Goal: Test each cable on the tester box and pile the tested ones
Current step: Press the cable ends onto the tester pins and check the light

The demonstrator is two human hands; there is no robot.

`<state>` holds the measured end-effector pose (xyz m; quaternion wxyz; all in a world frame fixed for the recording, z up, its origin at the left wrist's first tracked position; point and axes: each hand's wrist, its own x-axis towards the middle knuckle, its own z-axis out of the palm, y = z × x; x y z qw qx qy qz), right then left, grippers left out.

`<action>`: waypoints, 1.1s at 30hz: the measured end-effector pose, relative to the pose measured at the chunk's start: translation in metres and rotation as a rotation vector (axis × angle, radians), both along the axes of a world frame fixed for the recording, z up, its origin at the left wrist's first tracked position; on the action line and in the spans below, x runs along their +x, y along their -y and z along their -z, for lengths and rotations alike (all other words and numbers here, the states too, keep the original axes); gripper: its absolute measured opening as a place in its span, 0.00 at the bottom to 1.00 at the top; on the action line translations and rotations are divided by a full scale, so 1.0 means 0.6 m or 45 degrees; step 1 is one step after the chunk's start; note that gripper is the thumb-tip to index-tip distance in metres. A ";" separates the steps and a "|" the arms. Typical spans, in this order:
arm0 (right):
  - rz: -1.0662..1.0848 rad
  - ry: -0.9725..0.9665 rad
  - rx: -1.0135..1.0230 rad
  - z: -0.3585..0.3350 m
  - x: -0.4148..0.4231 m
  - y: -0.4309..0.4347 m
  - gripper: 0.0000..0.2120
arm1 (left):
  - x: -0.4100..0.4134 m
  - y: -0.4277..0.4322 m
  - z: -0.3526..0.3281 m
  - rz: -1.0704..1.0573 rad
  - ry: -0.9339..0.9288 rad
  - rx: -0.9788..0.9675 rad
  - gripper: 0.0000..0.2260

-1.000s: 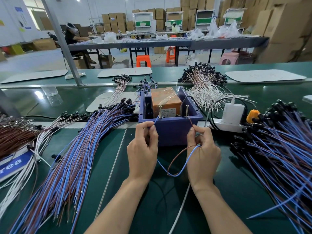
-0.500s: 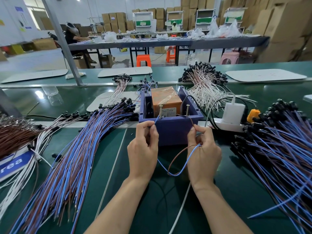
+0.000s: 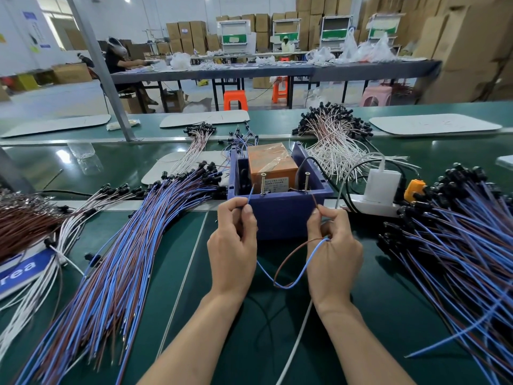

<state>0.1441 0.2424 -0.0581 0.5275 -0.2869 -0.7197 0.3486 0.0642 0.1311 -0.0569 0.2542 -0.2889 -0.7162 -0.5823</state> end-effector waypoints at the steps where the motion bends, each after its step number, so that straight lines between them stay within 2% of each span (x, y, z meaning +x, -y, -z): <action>1: -0.010 -0.014 -0.010 0.000 0.001 0.001 0.02 | 0.001 0.001 0.000 -0.005 0.005 0.007 0.04; 5: -0.094 -0.045 0.001 0.004 0.009 0.005 0.02 | 0.010 0.003 -0.003 -0.003 0.022 0.004 0.05; 11: -0.220 0.021 0.179 0.002 0.027 0.021 0.06 | 0.027 0.027 -0.001 -0.024 0.136 -0.002 0.05; 16: -0.157 0.111 0.262 -0.007 0.040 0.035 0.10 | 0.030 0.057 0.002 -0.080 0.402 0.015 0.10; 18: -0.126 0.131 0.251 -0.007 0.044 0.037 0.08 | 0.034 0.068 0.005 -0.116 0.504 -0.001 0.10; 22: -0.070 0.127 0.331 -0.012 0.060 0.047 0.13 | 0.056 0.092 0.001 -0.274 0.570 -0.165 0.09; 25: -0.024 0.192 0.407 -0.015 0.075 0.051 0.14 | 0.088 0.105 -0.026 -0.387 0.331 -0.259 0.11; 27: 0.006 0.241 0.513 -0.019 0.083 0.048 0.12 | 0.120 0.106 -0.057 -0.155 0.132 -0.331 0.13; 30: 0.049 0.255 0.733 -0.038 0.092 0.037 0.08 | 0.167 0.095 -0.090 0.156 -0.097 -0.764 0.17; 32: 0.077 0.278 0.858 -0.064 0.103 0.027 0.07 | 0.187 0.087 -0.111 0.205 -0.192 -0.877 0.13; 33: 0.075 0.300 0.904 -0.080 0.109 0.021 0.11 | 0.192 0.085 -0.124 0.216 -0.171 -0.857 0.11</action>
